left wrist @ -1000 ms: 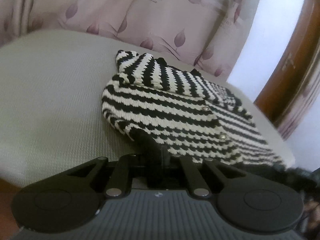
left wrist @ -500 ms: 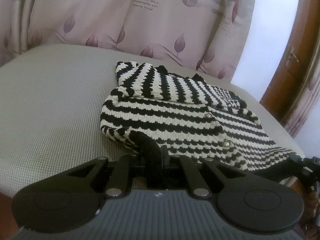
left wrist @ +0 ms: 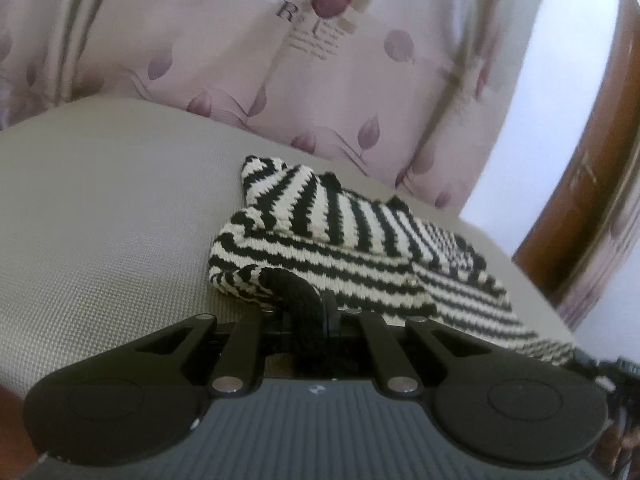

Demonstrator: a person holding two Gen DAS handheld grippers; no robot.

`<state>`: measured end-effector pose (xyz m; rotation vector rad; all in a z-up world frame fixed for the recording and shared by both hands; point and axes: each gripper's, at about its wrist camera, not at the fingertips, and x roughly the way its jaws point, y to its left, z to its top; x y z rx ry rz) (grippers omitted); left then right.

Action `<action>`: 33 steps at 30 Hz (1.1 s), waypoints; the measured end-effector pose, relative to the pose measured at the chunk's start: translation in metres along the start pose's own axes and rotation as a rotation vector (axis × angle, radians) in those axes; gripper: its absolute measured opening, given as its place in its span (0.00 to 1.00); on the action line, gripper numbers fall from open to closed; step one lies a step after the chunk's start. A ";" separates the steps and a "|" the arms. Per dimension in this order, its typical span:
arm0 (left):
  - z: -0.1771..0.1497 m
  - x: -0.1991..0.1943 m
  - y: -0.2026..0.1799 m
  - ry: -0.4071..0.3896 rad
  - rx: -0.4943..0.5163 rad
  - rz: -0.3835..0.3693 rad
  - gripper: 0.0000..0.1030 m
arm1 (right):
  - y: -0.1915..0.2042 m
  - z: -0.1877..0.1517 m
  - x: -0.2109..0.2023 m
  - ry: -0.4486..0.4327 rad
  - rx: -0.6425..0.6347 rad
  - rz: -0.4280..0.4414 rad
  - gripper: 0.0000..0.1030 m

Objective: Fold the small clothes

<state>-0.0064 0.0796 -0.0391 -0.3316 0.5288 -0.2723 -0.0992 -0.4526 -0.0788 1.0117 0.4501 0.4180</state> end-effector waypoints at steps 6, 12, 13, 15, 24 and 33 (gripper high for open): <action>0.005 -0.004 0.003 -0.034 -0.029 -0.029 0.08 | 0.002 0.005 -0.005 -0.018 0.015 0.026 0.12; 0.009 0.000 0.001 -0.048 -0.046 -0.037 0.08 | 0.005 0.011 0.000 -0.024 0.021 0.044 0.12; 0.010 0.000 0.002 -0.052 -0.052 -0.040 0.08 | 0.005 0.012 0.000 -0.028 0.023 0.047 0.12; 0.013 0.000 0.003 -0.064 -0.066 -0.040 0.08 | 0.006 0.014 0.000 -0.035 0.029 0.049 0.12; 0.029 0.003 0.000 -0.094 -0.090 -0.055 0.08 | 0.015 0.028 0.001 -0.052 0.029 0.089 0.12; 0.053 0.009 -0.007 -0.153 -0.111 -0.064 0.08 | 0.024 0.051 0.018 -0.067 0.028 0.138 0.12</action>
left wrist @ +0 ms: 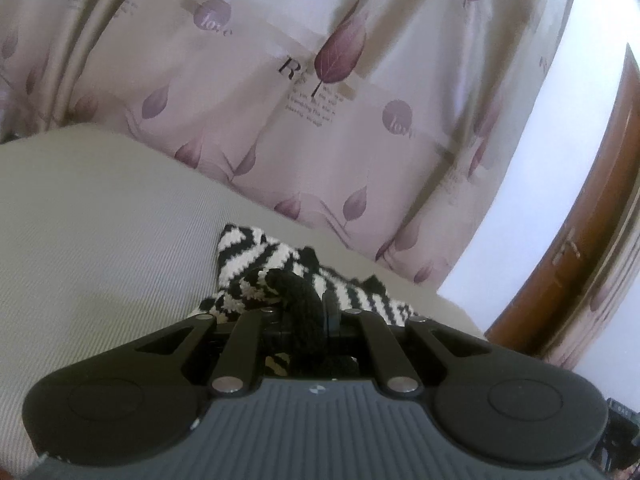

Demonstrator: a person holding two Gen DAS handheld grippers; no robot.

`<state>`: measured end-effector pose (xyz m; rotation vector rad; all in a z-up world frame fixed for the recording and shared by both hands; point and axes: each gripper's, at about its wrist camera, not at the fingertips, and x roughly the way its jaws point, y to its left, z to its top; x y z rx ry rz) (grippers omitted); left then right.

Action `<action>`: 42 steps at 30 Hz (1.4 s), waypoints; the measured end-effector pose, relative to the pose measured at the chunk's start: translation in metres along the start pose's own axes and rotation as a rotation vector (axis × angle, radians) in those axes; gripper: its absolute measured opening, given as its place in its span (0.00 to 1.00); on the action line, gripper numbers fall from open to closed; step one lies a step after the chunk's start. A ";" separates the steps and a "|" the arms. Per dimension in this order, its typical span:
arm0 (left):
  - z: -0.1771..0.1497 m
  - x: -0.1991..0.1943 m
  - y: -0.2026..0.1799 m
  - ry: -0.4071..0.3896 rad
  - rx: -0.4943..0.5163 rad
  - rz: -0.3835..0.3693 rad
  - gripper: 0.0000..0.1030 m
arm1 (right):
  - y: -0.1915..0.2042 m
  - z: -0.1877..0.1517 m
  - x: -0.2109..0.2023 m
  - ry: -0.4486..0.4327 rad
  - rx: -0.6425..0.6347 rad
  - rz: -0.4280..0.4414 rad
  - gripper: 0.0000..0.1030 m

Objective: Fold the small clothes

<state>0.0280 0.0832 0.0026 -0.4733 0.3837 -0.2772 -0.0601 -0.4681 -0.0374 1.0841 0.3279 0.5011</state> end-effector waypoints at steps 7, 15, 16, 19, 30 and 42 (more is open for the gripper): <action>0.020 0.015 -0.009 -0.038 -0.004 -0.011 0.08 | 0.006 0.019 0.021 -0.024 -0.005 0.020 0.11; 0.046 0.047 -0.017 -0.074 -0.022 -0.006 0.08 | 0.007 0.046 0.050 -0.059 0.006 0.028 0.11; 0.048 0.052 -0.018 -0.080 -0.026 -0.001 0.08 | 0.005 0.051 0.055 -0.065 0.010 0.027 0.11; 0.056 0.070 -0.018 -0.085 -0.033 0.017 0.08 | 0.001 0.064 0.069 -0.082 0.019 0.020 0.11; 0.068 0.144 -0.005 -0.050 -0.100 0.121 0.08 | -0.035 0.095 0.122 -0.117 0.100 -0.059 0.10; 0.064 0.206 0.009 0.038 -0.105 0.189 0.16 | -0.099 0.102 0.165 -0.131 0.261 -0.210 0.13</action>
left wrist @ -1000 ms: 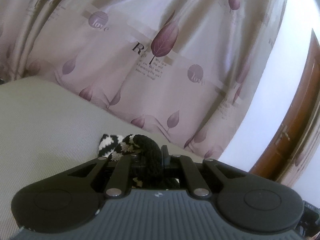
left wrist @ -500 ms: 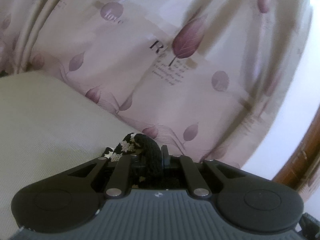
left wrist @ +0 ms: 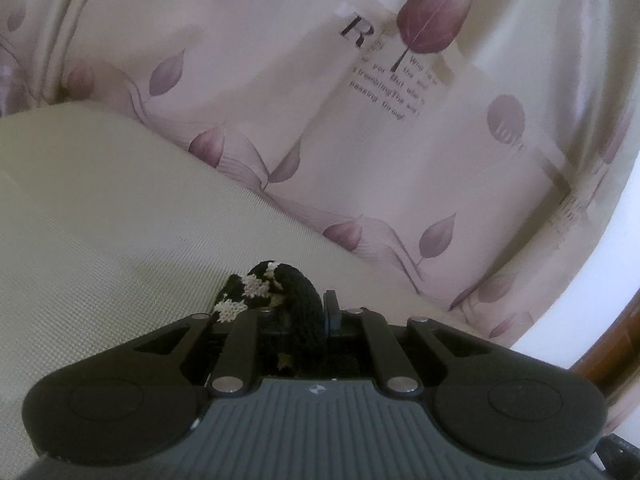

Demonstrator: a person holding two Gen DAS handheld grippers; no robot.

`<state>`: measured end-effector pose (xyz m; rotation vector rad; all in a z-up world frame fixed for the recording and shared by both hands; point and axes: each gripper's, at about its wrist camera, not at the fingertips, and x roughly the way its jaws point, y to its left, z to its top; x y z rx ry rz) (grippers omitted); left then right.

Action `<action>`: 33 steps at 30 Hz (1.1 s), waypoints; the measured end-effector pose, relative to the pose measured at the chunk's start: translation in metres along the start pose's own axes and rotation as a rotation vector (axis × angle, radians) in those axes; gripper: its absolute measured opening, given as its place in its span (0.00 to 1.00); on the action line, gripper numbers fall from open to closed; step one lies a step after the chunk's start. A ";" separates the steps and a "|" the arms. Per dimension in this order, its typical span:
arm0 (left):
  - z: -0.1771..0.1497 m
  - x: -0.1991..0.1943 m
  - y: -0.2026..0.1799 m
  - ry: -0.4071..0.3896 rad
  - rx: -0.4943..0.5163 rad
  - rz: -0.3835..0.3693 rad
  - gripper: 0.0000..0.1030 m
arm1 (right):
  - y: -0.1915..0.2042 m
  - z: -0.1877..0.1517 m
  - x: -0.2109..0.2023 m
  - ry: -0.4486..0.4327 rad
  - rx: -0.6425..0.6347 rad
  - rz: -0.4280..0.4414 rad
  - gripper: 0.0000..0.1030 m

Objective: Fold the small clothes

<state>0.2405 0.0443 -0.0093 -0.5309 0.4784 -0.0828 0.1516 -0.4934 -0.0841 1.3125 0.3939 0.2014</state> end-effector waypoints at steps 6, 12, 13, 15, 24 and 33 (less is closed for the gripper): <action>0.003 -0.006 0.010 -0.092 -0.067 -0.013 1.00 | -0.015 0.005 -0.003 -0.054 0.041 -0.001 0.13; 0.013 -0.023 0.029 -0.081 -0.035 -0.034 1.00 | 0.002 -0.004 -0.024 0.047 -0.201 -0.054 0.26; 0.015 -0.027 0.033 -0.070 -0.006 -0.022 1.00 | 0.007 -0.010 -0.029 0.077 -0.274 -0.080 0.33; 0.015 -0.033 0.043 -0.026 0.055 -0.006 0.99 | 0.015 -0.023 -0.039 0.117 -0.411 -0.126 0.52; -0.022 -0.041 0.067 0.156 0.196 -0.024 0.70 | 0.021 -0.060 -0.056 0.213 -0.648 -0.189 0.35; -0.026 -0.058 0.076 0.223 0.156 -0.033 0.12 | 0.019 -0.052 -0.071 0.271 -0.618 -0.198 0.08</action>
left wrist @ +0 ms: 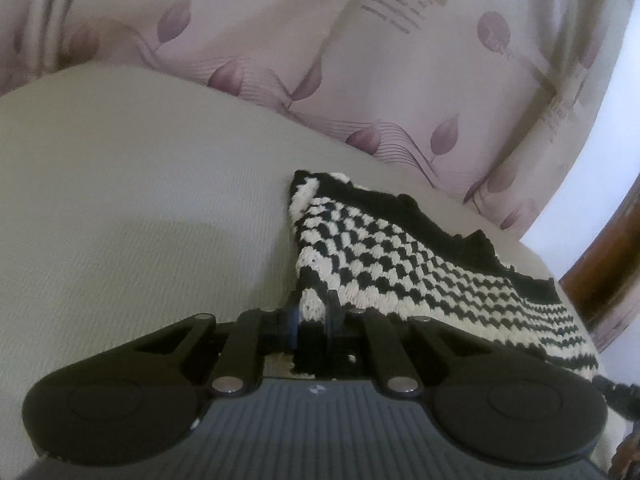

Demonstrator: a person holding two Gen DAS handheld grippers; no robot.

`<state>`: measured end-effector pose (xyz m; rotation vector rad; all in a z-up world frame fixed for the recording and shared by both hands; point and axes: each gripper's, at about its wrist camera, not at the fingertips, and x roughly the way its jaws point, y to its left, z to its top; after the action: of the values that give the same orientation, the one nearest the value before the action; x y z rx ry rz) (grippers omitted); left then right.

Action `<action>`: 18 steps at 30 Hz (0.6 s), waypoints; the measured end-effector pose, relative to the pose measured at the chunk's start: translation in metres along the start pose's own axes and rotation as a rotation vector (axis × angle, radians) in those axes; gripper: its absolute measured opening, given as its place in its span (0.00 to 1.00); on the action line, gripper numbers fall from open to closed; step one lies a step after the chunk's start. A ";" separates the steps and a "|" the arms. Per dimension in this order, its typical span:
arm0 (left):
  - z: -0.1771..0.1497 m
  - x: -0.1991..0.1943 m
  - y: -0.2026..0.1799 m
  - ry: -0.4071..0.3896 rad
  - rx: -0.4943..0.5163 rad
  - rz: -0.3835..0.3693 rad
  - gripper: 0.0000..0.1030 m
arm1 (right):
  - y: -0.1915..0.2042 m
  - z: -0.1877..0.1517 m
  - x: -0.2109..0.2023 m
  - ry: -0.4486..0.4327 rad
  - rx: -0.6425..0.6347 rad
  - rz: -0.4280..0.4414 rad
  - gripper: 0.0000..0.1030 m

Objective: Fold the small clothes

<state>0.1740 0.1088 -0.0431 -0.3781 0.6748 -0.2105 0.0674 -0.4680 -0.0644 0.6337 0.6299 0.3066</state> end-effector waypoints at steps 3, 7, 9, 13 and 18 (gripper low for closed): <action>-0.005 -0.004 0.005 0.006 0.008 0.005 0.12 | -0.012 -0.001 -0.014 0.020 0.027 -0.010 0.07; -0.004 -0.002 -0.002 -0.021 0.046 0.014 0.15 | -0.024 -0.004 -0.008 0.078 0.066 -0.016 0.07; -0.003 -0.007 -0.004 -0.063 0.057 0.015 0.37 | -0.028 -0.002 -0.009 0.041 0.110 -0.033 0.11; 0.002 -0.028 -0.007 -0.169 0.027 0.026 0.85 | -0.011 0.014 -0.029 -0.107 0.039 -0.061 0.12; 0.019 -0.035 -0.035 -0.243 0.070 -0.031 0.85 | 0.045 0.051 -0.012 -0.150 -0.208 -0.018 0.12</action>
<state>0.1569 0.0930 0.0049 -0.3408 0.4219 -0.2126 0.0867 -0.4619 0.0009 0.4466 0.4524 0.3000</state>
